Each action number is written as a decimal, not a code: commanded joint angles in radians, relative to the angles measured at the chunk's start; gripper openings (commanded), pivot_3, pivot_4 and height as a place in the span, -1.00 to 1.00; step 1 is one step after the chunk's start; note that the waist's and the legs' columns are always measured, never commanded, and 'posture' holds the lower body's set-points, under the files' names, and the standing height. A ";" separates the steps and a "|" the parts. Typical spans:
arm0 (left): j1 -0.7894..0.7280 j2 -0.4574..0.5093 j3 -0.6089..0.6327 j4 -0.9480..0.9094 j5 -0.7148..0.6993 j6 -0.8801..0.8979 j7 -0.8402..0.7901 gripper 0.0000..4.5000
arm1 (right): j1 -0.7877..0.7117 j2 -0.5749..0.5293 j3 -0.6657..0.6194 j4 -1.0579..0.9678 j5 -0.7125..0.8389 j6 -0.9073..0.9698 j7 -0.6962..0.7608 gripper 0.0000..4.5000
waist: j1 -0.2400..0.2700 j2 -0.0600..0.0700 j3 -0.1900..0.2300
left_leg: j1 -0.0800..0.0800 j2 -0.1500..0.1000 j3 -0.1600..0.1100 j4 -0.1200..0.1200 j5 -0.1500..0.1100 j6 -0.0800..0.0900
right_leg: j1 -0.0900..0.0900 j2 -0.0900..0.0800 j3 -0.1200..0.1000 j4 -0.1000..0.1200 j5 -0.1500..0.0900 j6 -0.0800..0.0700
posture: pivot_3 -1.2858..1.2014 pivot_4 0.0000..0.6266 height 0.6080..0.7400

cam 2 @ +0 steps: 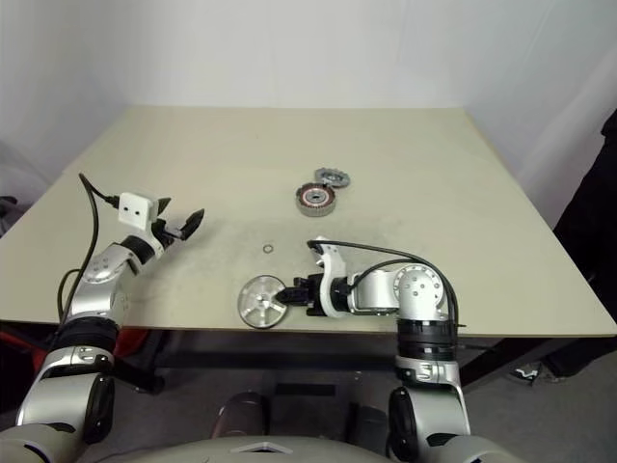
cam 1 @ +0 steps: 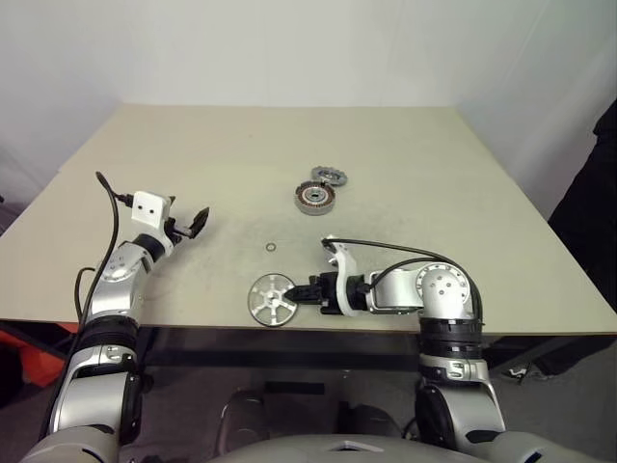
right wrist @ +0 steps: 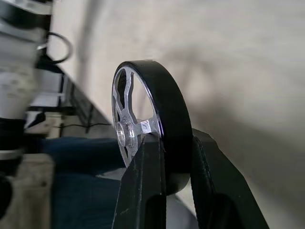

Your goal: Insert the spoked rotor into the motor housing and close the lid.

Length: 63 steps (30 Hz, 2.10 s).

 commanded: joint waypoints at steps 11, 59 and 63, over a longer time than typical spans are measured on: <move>0.019 -0.016 -0.028 -0.090 -0.001 0.023 -0.024 0.97 | -0.072 0.046 -0.074 -0.003 -0.100 -0.003 0.054 -0.86 | -0.004 -0.001 0.000 | -0.001 0.000 0.000 0.000 -0.001 0.001 | -0.001 0.000 0.000 0.000 0.000 0.000 | 0.03 -1.00 1.00; 0.026 -0.113 -0.129 -0.193 0.017 0.081 -0.071 0.97 | -0.598 -0.188 0.623 0.987 -1.283 -1.759 0.644 0.48 | -0.023 -0.001 0.000 | -0.005 0.001 0.001 0.009 -0.005 0.009 | -0.004 0.000 0.000 0.008 0.003 -0.011 | 0.03 -1.00 1.00; 0.027 -0.117 -0.133 -0.202 0.016 0.085 -0.070 0.97 | -0.645 -0.132 0.614 1.153 -1.328 -1.810 0.627 0.48 | -0.033 -0.001 0.000 | -0.005 0.001 0.001 0.012 -0.007 0.012 | -0.003 -0.001 0.000 0.009 0.003 -0.011 | 0.03 -1.00 1.00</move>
